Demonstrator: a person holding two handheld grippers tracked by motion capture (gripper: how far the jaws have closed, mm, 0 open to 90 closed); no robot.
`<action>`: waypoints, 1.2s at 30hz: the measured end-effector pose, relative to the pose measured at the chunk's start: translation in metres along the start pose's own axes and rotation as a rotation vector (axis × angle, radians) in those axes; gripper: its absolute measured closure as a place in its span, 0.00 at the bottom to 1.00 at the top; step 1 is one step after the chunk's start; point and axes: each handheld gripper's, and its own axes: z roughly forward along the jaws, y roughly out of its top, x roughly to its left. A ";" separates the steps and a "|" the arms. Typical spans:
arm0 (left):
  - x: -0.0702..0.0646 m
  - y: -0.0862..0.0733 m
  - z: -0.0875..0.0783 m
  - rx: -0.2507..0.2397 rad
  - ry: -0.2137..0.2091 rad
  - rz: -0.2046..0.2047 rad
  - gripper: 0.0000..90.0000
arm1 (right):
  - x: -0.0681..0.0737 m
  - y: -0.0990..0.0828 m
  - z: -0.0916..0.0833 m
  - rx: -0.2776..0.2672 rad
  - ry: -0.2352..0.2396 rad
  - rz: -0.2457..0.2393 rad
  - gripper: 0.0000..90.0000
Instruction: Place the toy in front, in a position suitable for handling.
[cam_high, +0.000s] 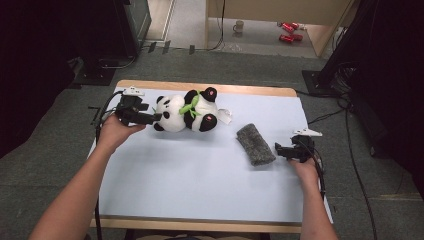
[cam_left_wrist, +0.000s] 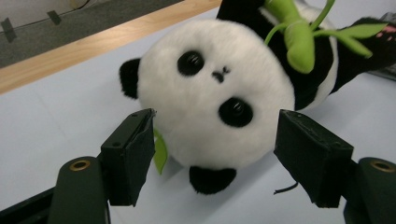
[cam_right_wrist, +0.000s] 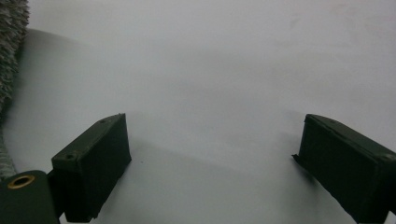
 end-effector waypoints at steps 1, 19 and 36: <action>-0.002 0.003 0.001 -0.001 -0.002 0.002 0.31 | 0.000 0.000 0.000 0.000 0.000 0.000 0.09; -0.035 0.057 0.030 0.015 -0.059 0.077 0.32 | 0.000 0.000 0.000 0.001 0.000 0.002 0.09; -0.058 0.065 0.078 0.050 -0.091 0.095 0.33 | 0.000 0.000 0.000 -0.001 0.000 0.001 0.09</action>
